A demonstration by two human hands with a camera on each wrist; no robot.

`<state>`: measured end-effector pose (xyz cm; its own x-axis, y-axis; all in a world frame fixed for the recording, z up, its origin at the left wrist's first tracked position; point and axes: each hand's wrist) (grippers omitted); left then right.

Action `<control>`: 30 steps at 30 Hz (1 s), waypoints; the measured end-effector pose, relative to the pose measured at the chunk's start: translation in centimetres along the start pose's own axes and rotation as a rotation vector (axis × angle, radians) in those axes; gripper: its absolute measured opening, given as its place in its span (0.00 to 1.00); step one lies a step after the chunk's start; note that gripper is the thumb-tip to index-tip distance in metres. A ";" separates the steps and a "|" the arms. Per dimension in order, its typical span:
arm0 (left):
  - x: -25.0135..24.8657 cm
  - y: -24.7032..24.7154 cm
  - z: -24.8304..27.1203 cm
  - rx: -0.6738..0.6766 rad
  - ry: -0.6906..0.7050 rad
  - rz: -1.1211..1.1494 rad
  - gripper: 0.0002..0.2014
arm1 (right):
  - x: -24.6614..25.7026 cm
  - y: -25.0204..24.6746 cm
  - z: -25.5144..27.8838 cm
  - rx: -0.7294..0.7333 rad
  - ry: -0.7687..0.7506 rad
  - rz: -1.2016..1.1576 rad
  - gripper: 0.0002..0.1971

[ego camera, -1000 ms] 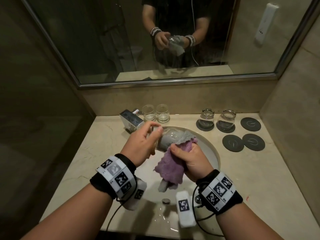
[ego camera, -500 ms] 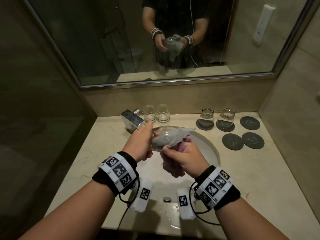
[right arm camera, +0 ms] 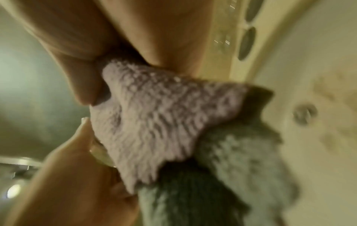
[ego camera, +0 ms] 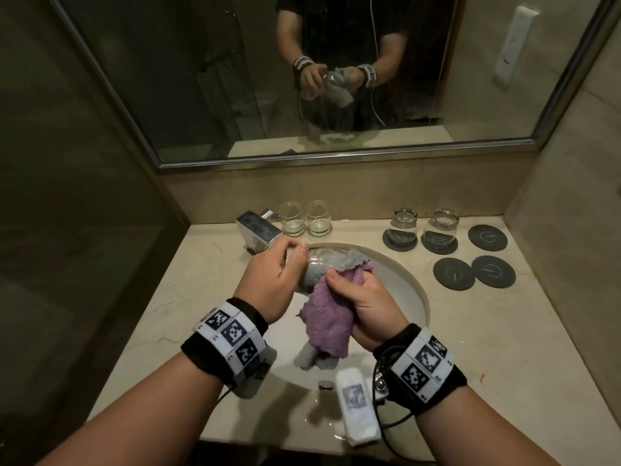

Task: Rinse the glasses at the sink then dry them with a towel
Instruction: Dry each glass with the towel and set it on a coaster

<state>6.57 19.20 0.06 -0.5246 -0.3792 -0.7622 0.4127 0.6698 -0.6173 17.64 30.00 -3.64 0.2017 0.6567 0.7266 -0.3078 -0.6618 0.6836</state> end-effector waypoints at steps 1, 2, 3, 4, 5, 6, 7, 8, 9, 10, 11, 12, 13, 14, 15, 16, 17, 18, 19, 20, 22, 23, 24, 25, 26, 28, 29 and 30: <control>-0.2 -0.1 0.0 0.044 -0.086 0.078 0.26 | -0.1 0.0 0.0 -0.007 -0.012 0.028 0.16; -0.1 -0.1 -0.2 0.108 -0.245 0.202 0.32 | -0.3 -0.1 0.0 -0.032 -0.029 0.118 0.14; -0.4 -0.2 -0.4 0.165 -0.428 0.342 0.37 | -0.5 -0.3 0.0 -0.048 -0.040 0.231 0.14; -0.4 -0.3 -0.6 0.189 -0.548 0.421 0.38 | -0.6 -0.3 0.2 -0.039 -0.037 0.354 0.16; -0.6 -0.2 -0.6 0.177 -0.565 0.428 0.36 | -0.6 -0.2 0.4 -0.028 -0.038 0.430 0.19; -0.4 -0.1 -0.6 0.131 -0.477 0.351 0.32 | -0.6 -0.2 0.4 -0.023 -0.049 0.424 0.19; 0.0 0.1 -0.5 0.058 -0.308 0.193 0.26 | -0.5 0.0 0.3 -0.025 -0.063 0.345 0.17; 0.3 0.2 -0.3 -0.013 -0.126 0.060 0.22 | -0.4 0.2 0.2 -0.027 -0.069 0.234 0.14; 0.6 0.1 -0.1 -0.050 -0.017 -0.001 0.20 | -0.3 0.2 0.1 -0.030 -0.064 0.134 0.14; 0.7 0.0 0.0 -0.060 0.021 -0.008 0.20 | -0.3 0.2 0.0 -0.030 -0.052 0.066 0.15; 0.7 -0.1 0.0 -0.043 -0.016 0.049 0.22 | -0.4 0.2 0.1 -0.033 -0.053 0.059 0.15; 1.0 0.0 -0.2 -0.003 -0.116 0.136 0.27 | -0.6 0.1 0.0 -0.048 -0.069 0.104 0.13; 0.6 0.1 -0.3 0.061 -0.272 0.246 0.31 | -0.7 0.1 0.1 -0.063 -0.081 0.200 0.10; 0.4 0.1 -0.6 0.116 -0.428 0.345 0.34 | -0.8 0.0 0.3 -0.059 -0.069 0.315 0.07; 0.2 0.1 -0.7 0.135 -0.510 0.386 0.34 | -0.8 0.0 0.5 -0.038 -0.058 0.430 0.08; 0.1 0.2 -0.6 0.108 -0.481 0.366 0.32 | -0.8 0.0 0.6 -0.027 -0.060 0.470 0.10; 0.3 0.4 -0.4 0.048 -0.342 0.275 0.29 | -0.8 0.1 0.6 -0.023 -0.060 0.416 0.09; 0.7 0.4 -0.2 -0.025 -0.145 0.143 0.26 | -0.7 0.3 0.5 -0.025 -0.059 0.292 0.07; 0.7 0.3 0.0 -0.071 0.012 0.049 0.24 | -0.6 0.3 0.3 -0.024 -0.057 0.166 0.10; 0.9 0.1 0.2 -0.088 0.100 -0.005 0.23 | -0.5 0.3 0.2 -0.022 -0.045 0.059 0.15; 0.9 0.1 0.1 -0.058 0.064 0.069 0.26 | -0.3 0.1 0.2 -0.004 -0.051 0.019 0.16; 0.6 0.2 0.0 -0.005 -0.078 0.175 0.29 | -0.3 -0.1 0.2 -0.012 -0.068 0.095 0.13; 0.3 0.2 -0.1 0.069 -0.278 0.302 0.32 | -0.3 -0.2 0.3 -0.024 -0.076 0.215 0.09; 0.0 0.2 -0.4 0.126 -0.458 0.407 0.33 | -0.1 -0.3 0.5 -0.004 -0.065 0.318 0.05; -0.1 0.3 -0.4 0.146 -0.542 0.439 0.32 | -0.2 -0.4 0.8 0.016 -0.078 0.414 0.06; 0.4 0.4 -0.1 0.063 -0.352 0.278 0.27 | -0.4 -0.3 0.9 0.005 -0.111 0.399 0.06; 0.8 0.5 0.1 -0.015 -0.134 0.138 0.24 | -0.4 0.0 0.8 -0.012 -0.125 0.317 0.06; 1.0 0.3 0.5 -0.067 0.034 0.062 0.23 | -0.5 0.0 0.8 -0.023 -0.139 0.249 0.10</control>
<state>6.53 18.70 -0.92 -0.5250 -0.3150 -0.7906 0.3946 0.7330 -0.5541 18.28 29.35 -3.94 0.2421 0.4179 0.8756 -0.3843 -0.7874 0.4820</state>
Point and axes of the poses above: each hand's wrist, its own z-axis away from the middle knuckle, its own y-axis out of the palm, x = y × z, and after that the axes turned 3 degrees about -x, right-handed
